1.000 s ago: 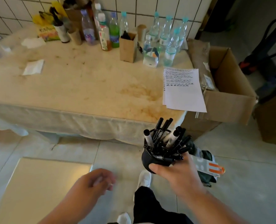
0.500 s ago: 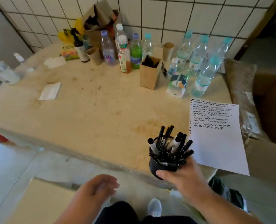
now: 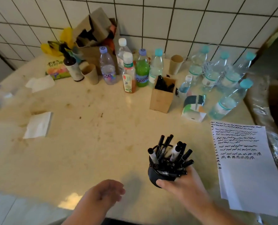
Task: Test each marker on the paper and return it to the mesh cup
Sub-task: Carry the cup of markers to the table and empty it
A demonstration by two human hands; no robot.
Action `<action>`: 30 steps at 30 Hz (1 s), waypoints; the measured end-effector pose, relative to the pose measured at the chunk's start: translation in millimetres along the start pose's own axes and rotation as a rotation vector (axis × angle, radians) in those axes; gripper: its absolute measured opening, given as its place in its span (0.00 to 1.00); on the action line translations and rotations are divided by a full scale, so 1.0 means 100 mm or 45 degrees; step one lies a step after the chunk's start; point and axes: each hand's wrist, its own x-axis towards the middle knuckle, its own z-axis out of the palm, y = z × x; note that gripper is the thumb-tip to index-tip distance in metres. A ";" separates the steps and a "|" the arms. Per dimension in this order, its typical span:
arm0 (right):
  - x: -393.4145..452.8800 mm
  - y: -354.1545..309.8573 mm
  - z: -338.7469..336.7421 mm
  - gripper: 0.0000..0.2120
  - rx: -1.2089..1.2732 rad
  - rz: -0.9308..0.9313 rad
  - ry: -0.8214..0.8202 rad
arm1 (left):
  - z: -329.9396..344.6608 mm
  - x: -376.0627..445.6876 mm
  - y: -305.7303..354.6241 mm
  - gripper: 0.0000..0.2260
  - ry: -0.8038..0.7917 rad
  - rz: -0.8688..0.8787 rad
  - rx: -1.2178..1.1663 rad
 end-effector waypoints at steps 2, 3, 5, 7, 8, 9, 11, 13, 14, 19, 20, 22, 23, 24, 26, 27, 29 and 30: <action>0.14 -0.01 0.14 0.23 0.032 0.038 0.054 | -0.19 0.17 0.05 0.11 -0.056 -0.002 0.027; 0.19 -0.04 0.22 0.25 0.022 0.043 0.092 | -0.27 0.24 0.09 0.11 -0.084 0.007 0.040; 0.30 -0.05 0.34 0.27 -0.011 0.041 0.156 | -0.41 0.37 0.12 0.11 -0.132 0.026 0.068; 0.39 -0.09 0.42 0.28 -0.028 0.036 0.177 | -0.50 0.46 0.13 0.08 -0.164 0.040 0.090; 0.43 -0.10 0.46 0.30 -0.036 0.016 0.163 | -0.53 0.50 0.12 0.08 -0.168 0.042 0.079; 0.46 -0.13 0.51 0.32 -0.052 0.009 0.160 | -0.56 0.54 0.10 0.09 -0.162 0.044 0.072; 0.50 -0.17 0.58 0.33 -0.091 -0.010 0.151 | -0.60 0.56 0.08 0.10 -0.144 0.047 0.062; 0.54 -0.17 0.63 0.31 -0.124 -0.003 0.150 | -0.62 0.55 0.09 0.09 -0.119 0.065 0.055; 0.58 -0.11 0.63 0.28 -0.166 0.009 0.162 | -0.63 0.54 0.08 0.08 -0.102 0.070 0.047; 0.72 -0.01 0.77 0.30 -0.237 0.038 0.128 | -0.77 0.34 0.05 0.08 -0.015 0.035 0.006; 0.76 0.00 0.83 0.33 -0.225 0.052 0.128 | -0.81 0.30 0.03 0.08 -0.011 0.027 0.010; 0.83 -0.03 0.93 0.35 -0.201 0.081 0.119 | -0.90 0.21 0.00 0.07 0.023 -0.010 0.008; 0.88 -0.06 0.98 0.34 -0.193 0.084 0.111 | -0.94 0.18 -0.02 0.08 0.038 -0.030 0.012; 0.94 -0.07 1.02 0.34 -0.214 0.099 0.096 | -0.98 0.15 -0.02 0.08 0.046 -0.042 0.027; 1.09 -0.10 1.11 0.35 -0.313 0.112 0.072 | -1.08 0.13 -0.01 0.09 0.035 -0.059 0.062; 1.17 -0.12 1.15 0.36 -0.372 0.118 0.066 | -1.14 0.14 0.00 0.09 0.030 -0.065 0.070; 1.36 -0.16 1.24 0.38 -0.496 0.137 0.071 | -1.29 0.19 0.04 0.11 0.022 -0.062 0.074; 1.45 -0.18 1.29 0.38 -0.551 0.161 0.076 | -1.37 0.22 0.06 0.13 0.010 -0.064 0.072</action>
